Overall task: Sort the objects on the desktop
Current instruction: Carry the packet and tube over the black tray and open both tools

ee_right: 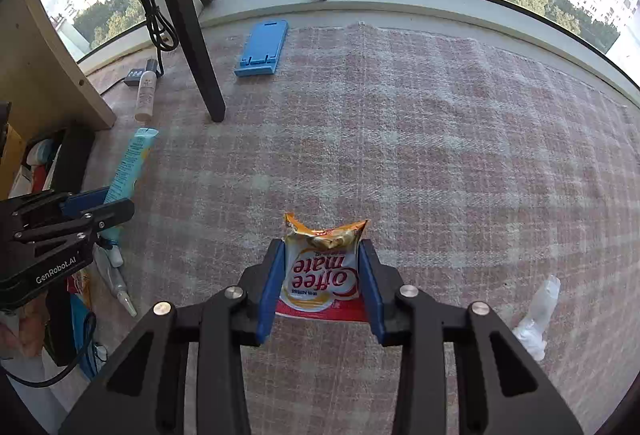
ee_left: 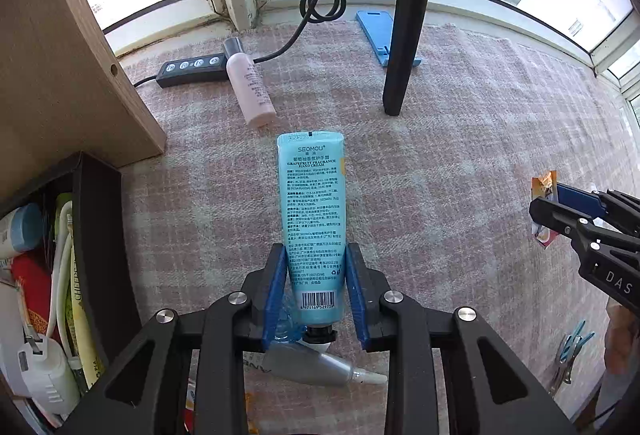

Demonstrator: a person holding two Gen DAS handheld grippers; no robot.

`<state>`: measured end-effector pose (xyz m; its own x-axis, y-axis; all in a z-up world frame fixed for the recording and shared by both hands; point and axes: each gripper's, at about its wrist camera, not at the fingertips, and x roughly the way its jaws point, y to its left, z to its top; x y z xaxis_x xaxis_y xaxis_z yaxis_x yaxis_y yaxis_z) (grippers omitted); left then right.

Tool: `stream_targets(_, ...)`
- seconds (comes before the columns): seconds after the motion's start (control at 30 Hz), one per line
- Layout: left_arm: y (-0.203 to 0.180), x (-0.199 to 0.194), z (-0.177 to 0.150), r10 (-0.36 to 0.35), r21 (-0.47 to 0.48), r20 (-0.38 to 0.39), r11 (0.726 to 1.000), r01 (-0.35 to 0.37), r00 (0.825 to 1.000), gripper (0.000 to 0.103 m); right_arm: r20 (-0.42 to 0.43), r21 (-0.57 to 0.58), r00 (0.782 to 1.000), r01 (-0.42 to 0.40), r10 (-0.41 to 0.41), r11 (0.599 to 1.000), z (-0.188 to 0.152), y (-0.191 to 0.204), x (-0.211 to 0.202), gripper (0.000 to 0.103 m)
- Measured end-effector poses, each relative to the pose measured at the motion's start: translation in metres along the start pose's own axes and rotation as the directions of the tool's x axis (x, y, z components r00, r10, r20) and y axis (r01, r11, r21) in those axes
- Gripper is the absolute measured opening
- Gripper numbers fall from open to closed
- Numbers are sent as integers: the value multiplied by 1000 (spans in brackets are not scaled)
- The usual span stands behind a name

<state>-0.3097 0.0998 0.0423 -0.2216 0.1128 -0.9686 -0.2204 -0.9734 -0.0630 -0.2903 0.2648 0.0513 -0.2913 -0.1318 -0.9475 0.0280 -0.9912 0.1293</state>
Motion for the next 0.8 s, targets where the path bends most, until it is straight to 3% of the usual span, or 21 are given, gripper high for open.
stream_targets(0.13,-3,-30,-10,-8,-7,41,1000,9,999,28,33,6,999,-21,21,1000,-7,-10,-33,35)
stream_targets(0.3,33,-73,-10,-12,-12,103,1000,13,995,28,84,-18,994,-68,70,998,-11,16,-74,35)
stream_targets(0.53,79,-137,-48,47,-55,190,998,-37,981,28,129,-136,981,-124,142,983,-9,100,-100,36)
stream_targets(0.8,174,-174,-110,174,-217,212,968,-127,962,28,123,-292,966,-182,225,939,-19,208,-118,36)
